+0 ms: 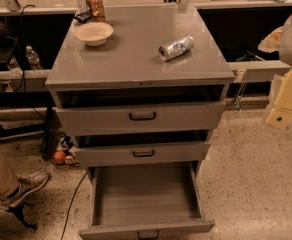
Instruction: Place redbull can into bottom drawer
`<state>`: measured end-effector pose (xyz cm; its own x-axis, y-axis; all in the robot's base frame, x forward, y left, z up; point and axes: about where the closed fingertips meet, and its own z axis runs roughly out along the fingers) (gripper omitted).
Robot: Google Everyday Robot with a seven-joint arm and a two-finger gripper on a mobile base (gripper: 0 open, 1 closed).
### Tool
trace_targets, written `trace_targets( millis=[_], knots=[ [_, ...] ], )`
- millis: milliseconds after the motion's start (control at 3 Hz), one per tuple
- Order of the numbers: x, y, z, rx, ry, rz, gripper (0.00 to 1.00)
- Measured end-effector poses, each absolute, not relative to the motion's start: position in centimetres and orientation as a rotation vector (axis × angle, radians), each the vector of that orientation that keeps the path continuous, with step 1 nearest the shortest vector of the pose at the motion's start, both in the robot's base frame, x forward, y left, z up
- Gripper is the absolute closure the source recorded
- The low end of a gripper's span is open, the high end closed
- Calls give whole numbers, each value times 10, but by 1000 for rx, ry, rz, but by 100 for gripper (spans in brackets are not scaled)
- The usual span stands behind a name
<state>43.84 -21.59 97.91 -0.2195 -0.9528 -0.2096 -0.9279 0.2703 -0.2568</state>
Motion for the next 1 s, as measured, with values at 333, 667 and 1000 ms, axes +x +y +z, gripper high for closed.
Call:
trace_targets(
  millis=[333, 667, 1000],
  knots=[
    [440, -216, 980, -1718, 2222, -109, 0],
    [464, -212, 985, -1707, 2199, -112, 0],
    [507, -205, 986, -1706, 2159, -122, 0]
  ],
)
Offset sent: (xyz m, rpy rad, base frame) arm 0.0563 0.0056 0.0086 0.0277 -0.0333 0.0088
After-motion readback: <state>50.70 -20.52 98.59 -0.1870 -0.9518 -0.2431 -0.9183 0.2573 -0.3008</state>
